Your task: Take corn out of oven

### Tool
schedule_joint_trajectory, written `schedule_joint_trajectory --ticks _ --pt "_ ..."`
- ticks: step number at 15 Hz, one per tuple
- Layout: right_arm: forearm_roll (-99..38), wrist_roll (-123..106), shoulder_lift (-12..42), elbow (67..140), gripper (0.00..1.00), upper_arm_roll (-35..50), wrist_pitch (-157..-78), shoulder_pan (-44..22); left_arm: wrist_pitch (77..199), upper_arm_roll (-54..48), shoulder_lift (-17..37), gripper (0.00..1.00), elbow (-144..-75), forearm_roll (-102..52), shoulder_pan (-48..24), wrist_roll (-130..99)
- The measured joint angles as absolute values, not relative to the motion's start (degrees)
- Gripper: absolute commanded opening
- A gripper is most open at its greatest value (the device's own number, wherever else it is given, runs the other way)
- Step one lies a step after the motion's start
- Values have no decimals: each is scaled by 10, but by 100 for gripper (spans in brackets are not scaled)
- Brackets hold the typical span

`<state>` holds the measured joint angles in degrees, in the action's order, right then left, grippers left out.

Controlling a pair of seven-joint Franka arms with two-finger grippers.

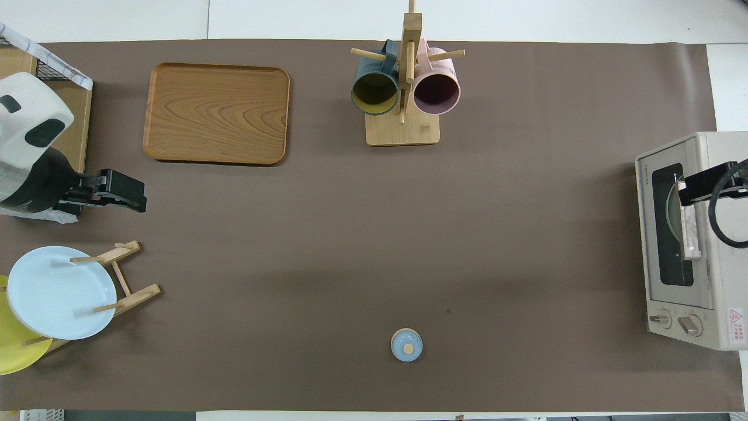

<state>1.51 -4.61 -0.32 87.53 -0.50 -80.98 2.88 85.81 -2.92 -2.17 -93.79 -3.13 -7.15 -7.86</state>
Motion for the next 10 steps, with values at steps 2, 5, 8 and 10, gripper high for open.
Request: schedule_joint_trajectory --ticks 2,5,8,10 --pt "15 -46 -3 875 100 -5 -810 29 858 -29 -22 100 -938 -31 -71 -79" --pt "15 -46 -3 875 100 -5 -810 27 858 -29 -22 100 -938 -31 -71 -79" --pt "15 -46 -3 876 82 -4 -810 26 858 -29 -22 100 -938 -31 -71 -79" --pt "15 -50 -3 877 12 -3 -809 26 858 -29 -22 100 -938 -31 -71 -79"
